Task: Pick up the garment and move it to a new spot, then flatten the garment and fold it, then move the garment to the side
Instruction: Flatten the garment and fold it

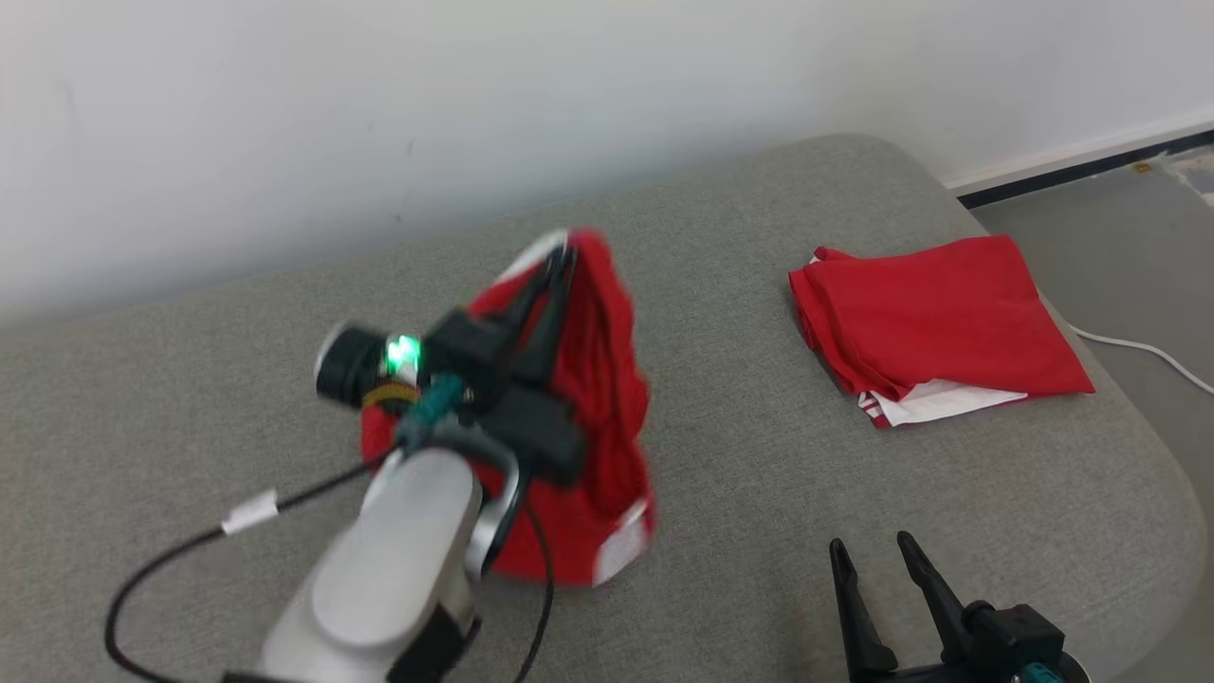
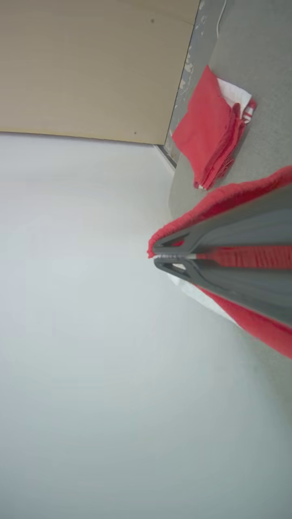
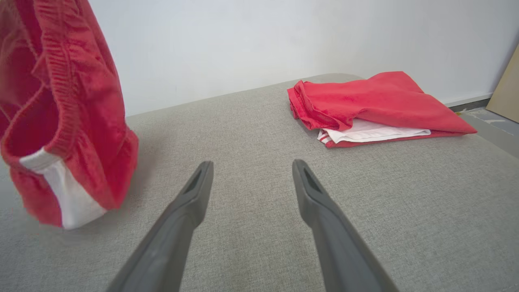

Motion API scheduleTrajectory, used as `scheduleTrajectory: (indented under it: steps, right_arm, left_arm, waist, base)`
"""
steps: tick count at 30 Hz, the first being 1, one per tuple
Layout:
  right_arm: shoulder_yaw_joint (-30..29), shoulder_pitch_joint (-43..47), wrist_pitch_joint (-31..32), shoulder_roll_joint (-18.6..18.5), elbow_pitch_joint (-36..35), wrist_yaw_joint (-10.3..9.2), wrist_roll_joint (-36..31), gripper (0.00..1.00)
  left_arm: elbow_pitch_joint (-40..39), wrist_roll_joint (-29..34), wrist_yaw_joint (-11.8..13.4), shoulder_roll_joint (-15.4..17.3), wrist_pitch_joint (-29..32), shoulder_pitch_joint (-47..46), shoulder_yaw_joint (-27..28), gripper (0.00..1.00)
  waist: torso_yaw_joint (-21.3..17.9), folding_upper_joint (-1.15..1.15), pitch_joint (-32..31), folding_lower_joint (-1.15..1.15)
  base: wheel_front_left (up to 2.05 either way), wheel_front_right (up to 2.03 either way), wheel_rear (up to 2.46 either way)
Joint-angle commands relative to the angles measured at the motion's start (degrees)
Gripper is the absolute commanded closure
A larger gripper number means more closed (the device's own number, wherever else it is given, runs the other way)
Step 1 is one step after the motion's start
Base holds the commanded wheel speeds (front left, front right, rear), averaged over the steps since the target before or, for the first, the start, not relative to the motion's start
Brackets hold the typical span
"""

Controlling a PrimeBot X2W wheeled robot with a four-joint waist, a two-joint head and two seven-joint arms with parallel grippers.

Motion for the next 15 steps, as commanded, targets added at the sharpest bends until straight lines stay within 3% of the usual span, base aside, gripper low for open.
scheduleTrajectory:
  steps: [1, 3, 9, 13, 15]
  right_arm:
    - [0.43, -0.61, -0.53, 0.16, 0.24, -0.13, 0.64, 0.00]
    - [0.58, -0.70, -0.50, 0.16, 0.40, -0.13, 0.78, 0.00]
    - [0.39, -0.79, -1.06, 0.17, 1.00, -0.13, 0.93, 0.00]
    - [-0.03, -0.80, -1.37, 0.16, 1.26, -0.13, 1.11, 0.00]
    - [0.05, -1.12, -1.45, 0.17, 1.37, -0.13, 1.09, 0.00]
  left_arm:
    - [-1.85, -1.80, -0.23, -0.22, -0.91, -3.83, -0.32, 1.00]
    - [-3.24, -3.92, -0.45, -0.29, -1.30, -5.37, -0.76, 1.00]
    - [-12.32, -16.36, 2.61, -0.17, -2.65, -12.50, -2.16, 1.00]
    - [-20.26, -24.06, 5.12, -0.15, -2.67, -11.10, 2.02, 1.00]
    - [-21.86, -21.82, 6.19, -0.20, -2.70, -9.16, 4.12, 1.00]
  waist:
    - [-0.16, 0.00, 0.14, 0.00]
    - [-0.30, 0.00, 0.17, 0.00]
    - [-0.35, 0.00, 0.49, 0.00]
    - [0.78, 0.00, 1.02, 0.00]
    - [1.74, 0.00, 1.22, 0.00]
  base:
    - [0.00, 0.00, 0.00]
    - [0.00, 0.00, 0.00]
    - [0.00, 0.00, 0.00]
    - [0.00, 0.00, 0.00]
    - [0.00, 0.00, 0.00]
